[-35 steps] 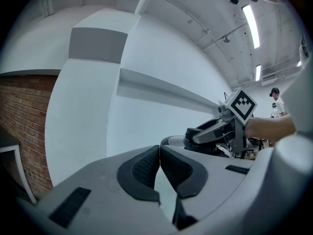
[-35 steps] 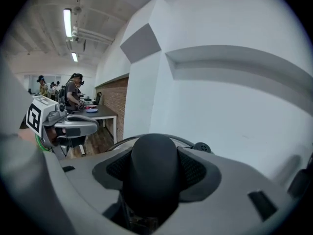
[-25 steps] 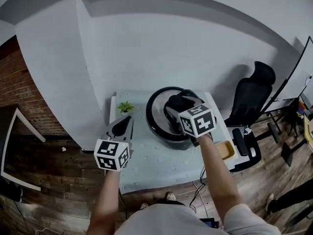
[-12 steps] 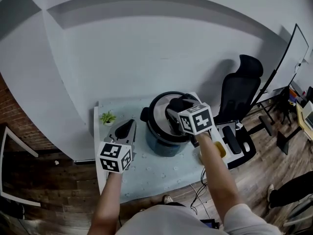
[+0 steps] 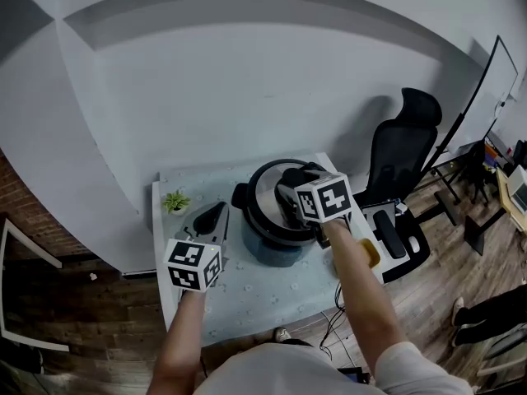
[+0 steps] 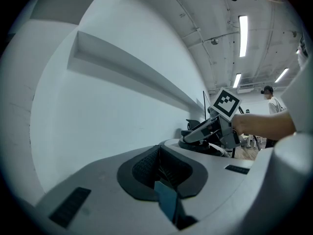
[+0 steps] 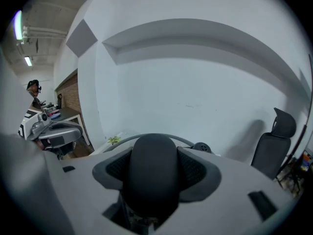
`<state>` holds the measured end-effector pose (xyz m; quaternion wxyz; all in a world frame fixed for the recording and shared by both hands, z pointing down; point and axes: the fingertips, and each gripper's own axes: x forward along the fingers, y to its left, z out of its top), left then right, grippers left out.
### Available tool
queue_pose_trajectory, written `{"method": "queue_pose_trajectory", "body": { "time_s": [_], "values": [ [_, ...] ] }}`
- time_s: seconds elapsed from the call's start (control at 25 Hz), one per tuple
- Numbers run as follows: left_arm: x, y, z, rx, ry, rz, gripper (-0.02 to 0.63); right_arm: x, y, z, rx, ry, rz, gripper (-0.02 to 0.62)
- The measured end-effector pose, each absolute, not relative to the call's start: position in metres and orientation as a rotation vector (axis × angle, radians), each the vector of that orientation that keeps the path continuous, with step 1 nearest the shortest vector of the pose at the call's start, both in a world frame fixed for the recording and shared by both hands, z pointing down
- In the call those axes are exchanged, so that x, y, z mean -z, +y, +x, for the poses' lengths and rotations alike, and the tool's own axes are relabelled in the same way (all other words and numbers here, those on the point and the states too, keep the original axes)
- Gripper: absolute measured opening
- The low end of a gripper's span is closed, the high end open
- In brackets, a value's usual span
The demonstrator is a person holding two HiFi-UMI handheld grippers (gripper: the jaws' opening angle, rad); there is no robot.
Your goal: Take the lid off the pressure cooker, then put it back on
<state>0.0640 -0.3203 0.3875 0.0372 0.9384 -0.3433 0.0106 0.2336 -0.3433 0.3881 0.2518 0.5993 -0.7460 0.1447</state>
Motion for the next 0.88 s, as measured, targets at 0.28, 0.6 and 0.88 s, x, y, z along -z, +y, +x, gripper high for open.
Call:
{"method": "queue_pose_trajectory", "body": {
  "time_s": [0.28, 0.6, 0.88],
  "values": [
    [-0.393, -0.324, 0.065, -0.036, -1.045, 2.872, 0.014, -0.399, -0.351, 0.233, -0.422, -2.008, 1.618, 0.275],
    [-0.401, -0.330, 0.065, -0.044, -1.039, 2.853, 0.014, -0.401, -0.354, 0.234, -0.456, -2.013, 1.615, 0.275],
    [-0.407, -0.329, 0.067, -0.048, -1.031, 2.846, 0.014, -0.401, -0.353, 0.234, -0.453, -2.014, 1.616, 0.275]
  ]
}}
